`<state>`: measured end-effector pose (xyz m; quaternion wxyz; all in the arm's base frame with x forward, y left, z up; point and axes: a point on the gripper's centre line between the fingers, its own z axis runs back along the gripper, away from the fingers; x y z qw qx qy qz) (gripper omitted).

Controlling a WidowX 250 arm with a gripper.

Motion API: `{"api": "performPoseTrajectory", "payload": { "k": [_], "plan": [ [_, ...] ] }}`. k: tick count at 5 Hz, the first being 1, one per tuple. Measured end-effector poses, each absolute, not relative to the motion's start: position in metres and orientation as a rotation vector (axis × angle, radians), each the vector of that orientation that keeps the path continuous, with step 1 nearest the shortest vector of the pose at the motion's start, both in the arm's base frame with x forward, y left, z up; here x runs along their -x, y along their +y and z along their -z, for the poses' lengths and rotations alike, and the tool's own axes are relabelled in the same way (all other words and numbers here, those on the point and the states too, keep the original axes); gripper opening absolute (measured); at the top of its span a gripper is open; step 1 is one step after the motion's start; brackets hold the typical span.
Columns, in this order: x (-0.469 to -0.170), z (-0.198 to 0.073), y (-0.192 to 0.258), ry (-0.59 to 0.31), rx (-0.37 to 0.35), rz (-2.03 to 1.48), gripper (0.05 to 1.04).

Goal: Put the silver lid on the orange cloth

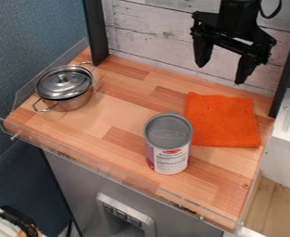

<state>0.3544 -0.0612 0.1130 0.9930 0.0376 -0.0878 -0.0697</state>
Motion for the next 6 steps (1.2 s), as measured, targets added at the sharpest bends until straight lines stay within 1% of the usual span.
{"api": "performPoseTrajectory", "payload": {
  "k": [1,2,3,4,5,6],
  "plan": [
    [-0.353,-0.102,-0.06,-0.144,-0.08,0.142,1.001],
    [-0.347,-0.091,-0.019,-0.091,-0.1,0.047,1.001],
    [-0.336,-0.093,0.033,-0.092,-0.103,-0.076,1.001],
    [-0.318,-0.095,0.075,-0.09,-0.106,-0.14,1.001],
    [-0.298,-0.088,0.121,-0.067,-0.119,-0.186,1.001],
    [-0.287,-0.088,0.153,-0.077,-0.132,-0.254,1.001]
  ]
}}
